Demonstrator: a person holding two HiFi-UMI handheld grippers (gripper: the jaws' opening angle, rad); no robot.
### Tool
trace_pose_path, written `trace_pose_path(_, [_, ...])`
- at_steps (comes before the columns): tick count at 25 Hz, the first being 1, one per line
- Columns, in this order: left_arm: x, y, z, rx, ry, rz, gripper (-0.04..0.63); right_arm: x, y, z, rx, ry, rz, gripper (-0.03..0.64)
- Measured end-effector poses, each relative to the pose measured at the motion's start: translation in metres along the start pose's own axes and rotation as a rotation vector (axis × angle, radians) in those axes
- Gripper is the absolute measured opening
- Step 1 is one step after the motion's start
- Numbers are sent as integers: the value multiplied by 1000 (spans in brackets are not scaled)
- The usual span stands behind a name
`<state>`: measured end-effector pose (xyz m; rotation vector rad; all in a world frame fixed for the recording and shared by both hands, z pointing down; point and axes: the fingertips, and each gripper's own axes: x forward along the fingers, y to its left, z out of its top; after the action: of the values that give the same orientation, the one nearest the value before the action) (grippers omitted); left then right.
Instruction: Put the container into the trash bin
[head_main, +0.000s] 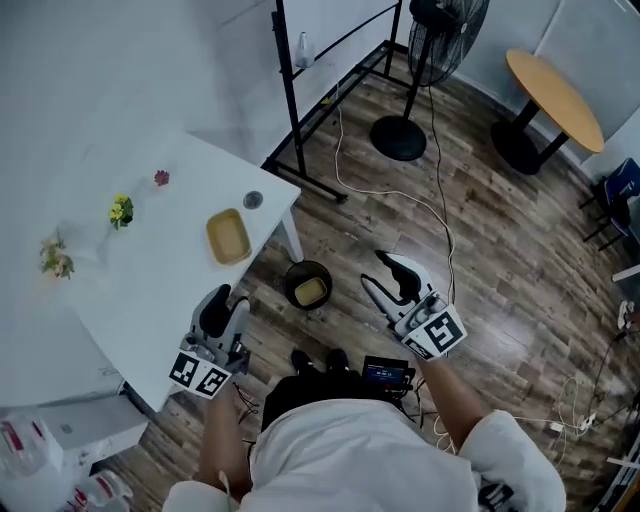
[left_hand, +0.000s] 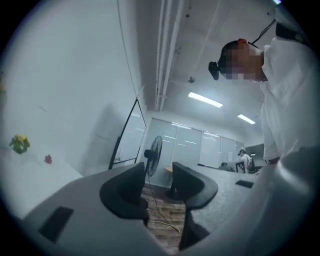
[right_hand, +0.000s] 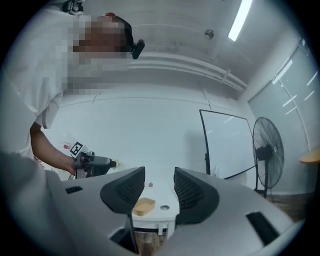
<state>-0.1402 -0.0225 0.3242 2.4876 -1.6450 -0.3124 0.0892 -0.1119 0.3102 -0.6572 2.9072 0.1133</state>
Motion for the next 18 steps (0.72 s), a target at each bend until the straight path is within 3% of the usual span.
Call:
trace_pose_path(8, [-56,11,72,160,-102,113,170,-17,-9,40,-88,-38,-130,166])
trace_pose_path(12, [-75,15,72,209,-124,204,156,-20,-12,31,-52,-54,-127,166])
trace_pose_path(18, [-76,22,63,205,-95,248,155,-9,-11,19,-45,-43,-96,166])
